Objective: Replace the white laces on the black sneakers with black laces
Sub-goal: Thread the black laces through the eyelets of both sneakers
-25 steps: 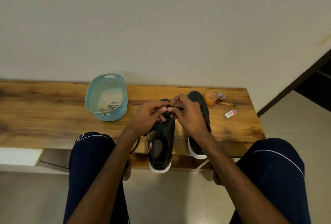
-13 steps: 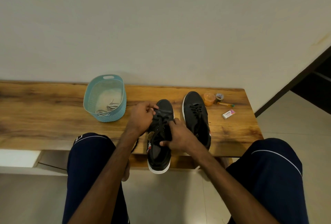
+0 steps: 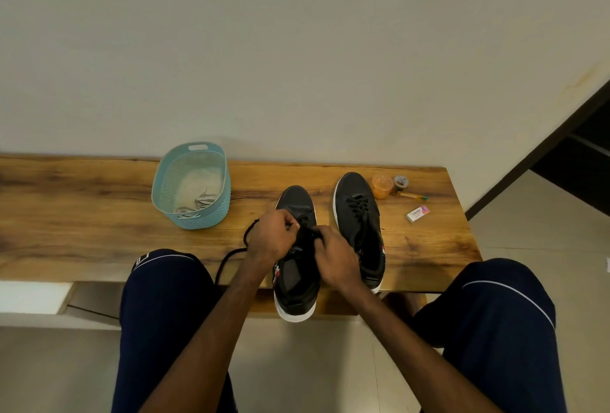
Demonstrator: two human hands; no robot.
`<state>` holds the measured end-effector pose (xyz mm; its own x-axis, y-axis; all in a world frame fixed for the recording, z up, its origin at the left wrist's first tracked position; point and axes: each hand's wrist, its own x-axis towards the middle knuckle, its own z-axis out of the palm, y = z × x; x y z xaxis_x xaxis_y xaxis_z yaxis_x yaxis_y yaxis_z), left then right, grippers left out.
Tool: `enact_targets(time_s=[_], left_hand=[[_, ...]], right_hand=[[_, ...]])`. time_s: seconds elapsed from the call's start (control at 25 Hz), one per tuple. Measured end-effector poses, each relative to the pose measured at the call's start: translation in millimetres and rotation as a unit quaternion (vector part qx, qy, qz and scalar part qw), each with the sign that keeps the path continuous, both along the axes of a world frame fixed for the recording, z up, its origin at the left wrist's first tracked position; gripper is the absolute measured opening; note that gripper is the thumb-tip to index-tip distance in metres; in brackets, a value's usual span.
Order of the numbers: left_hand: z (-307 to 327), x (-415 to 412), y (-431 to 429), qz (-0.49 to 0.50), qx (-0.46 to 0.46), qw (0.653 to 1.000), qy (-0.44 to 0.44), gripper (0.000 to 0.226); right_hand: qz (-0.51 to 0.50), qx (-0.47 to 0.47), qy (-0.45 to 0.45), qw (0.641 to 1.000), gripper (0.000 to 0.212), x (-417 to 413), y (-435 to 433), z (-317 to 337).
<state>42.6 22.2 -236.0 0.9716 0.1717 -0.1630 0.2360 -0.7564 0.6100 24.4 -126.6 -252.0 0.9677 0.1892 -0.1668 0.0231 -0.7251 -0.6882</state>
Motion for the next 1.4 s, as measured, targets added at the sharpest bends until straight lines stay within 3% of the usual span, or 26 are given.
enact_targets(time_s=[0.36,0.48,0.64,0.84,1.0,1.08,1.2,1.24,1.28,1.32,1.4], left_hand=[[-10.0,-5.0,-23.4,0.038,0.067,0.997,0.0,0.01],[-14.2,-5.2,-24.7,0.065,0.047,0.997,-0.002,0.011],[-20.5,-4.0,-18.4,0.066,-0.057,0.996,-0.002,0.009],[-22.3,-8.7,-12.1,0.032,-0.098,0.995,-0.014,0.015],[-12.3,-12.7,-4.6,0.009,-0.046,0.999,-0.017,0.03],[-5.5,-17.6,0.7,-0.024,0.061,0.998,-0.009,0.056],[3.1,-23.9,5.4,0.003,0.123,0.992,0.018,0.078],[4.2,-25.4,5.7,0.023,0.125,0.992,0.023,0.083],[4.4,-27.4,5.8,0.04,0.123,0.991,0.025,0.086],[4.2,-29.6,5.6,0.054,0.12,0.991,0.029,0.089],[2.0,-34.2,5.2,0.083,0.101,0.99,0.043,0.094]], right_hand=[[-0.034,0.103,0.091,0.99,0.033,12.3,-7.0,-0.6],[-0.031,0.141,0.13,0.981,0.032,15.2,-7.5,0.5],[-0.083,0.274,0.209,0.935,0.031,20.2,-4.6,-1.9],[-0.141,0.152,0.037,0.978,0.007,23.4,15.7,-11.0],[-0.145,0.174,-0.036,0.973,0.01,24.0,18.7,-6.1],[-0.156,0.247,-0.074,0.954,0.009,26.9,15.9,12.3],[-0.105,0.495,-0.08,0.859,0.011,41.5,-0.6,51.3],[-0.08,0.531,-0.086,0.839,0.012,45.5,-9.3,59.5],[-0.066,0.508,-0.103,0.853,0.01,47.8,-16.7,62.9],[-0.059,0.428,-0.122,0.893,0.008,47.9,-21.9,61.4],[-0.013,0.168,-0.144,0.975,0.014,44.0,-22.2,41.4]])
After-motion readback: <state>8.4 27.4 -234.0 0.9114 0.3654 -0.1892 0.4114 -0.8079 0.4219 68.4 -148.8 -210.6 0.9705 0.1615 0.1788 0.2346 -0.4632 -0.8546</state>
